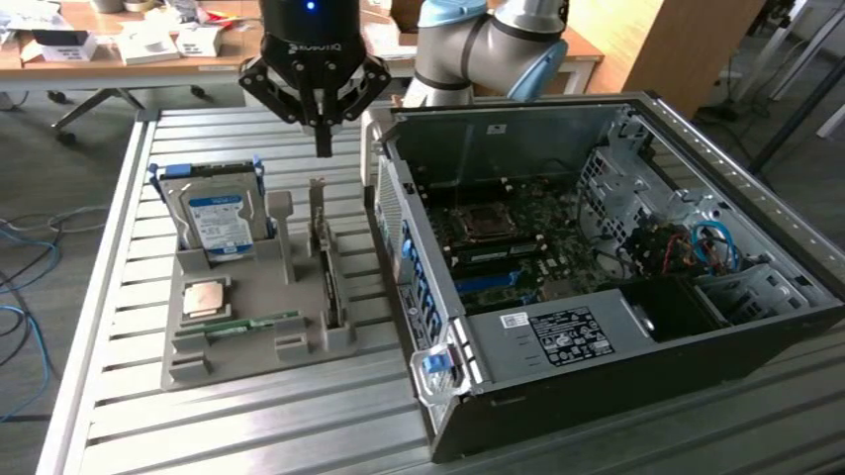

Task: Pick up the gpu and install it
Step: 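Reach for the gpu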

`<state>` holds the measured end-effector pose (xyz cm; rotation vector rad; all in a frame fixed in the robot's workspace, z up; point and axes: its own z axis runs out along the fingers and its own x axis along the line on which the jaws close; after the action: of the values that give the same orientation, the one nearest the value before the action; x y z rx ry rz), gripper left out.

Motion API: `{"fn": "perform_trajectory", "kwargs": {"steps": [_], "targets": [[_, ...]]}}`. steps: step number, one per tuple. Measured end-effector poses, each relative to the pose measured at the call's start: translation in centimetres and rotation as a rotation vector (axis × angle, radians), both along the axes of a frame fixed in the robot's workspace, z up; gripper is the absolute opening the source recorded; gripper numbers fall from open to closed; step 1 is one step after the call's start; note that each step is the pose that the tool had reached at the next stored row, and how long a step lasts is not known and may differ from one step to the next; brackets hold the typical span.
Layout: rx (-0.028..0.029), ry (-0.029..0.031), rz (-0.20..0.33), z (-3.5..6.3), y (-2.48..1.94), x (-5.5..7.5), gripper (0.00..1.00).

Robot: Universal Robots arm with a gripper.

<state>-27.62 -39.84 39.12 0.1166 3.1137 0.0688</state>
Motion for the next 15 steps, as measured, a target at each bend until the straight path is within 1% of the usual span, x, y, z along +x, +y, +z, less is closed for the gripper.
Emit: {"fn": "perform_trajectory", "kwargs": {"steps": [15], "targets": [[0.0000, 0.0000, 0.000, -0.03, 0.00, -0.64, 0.11]]}}
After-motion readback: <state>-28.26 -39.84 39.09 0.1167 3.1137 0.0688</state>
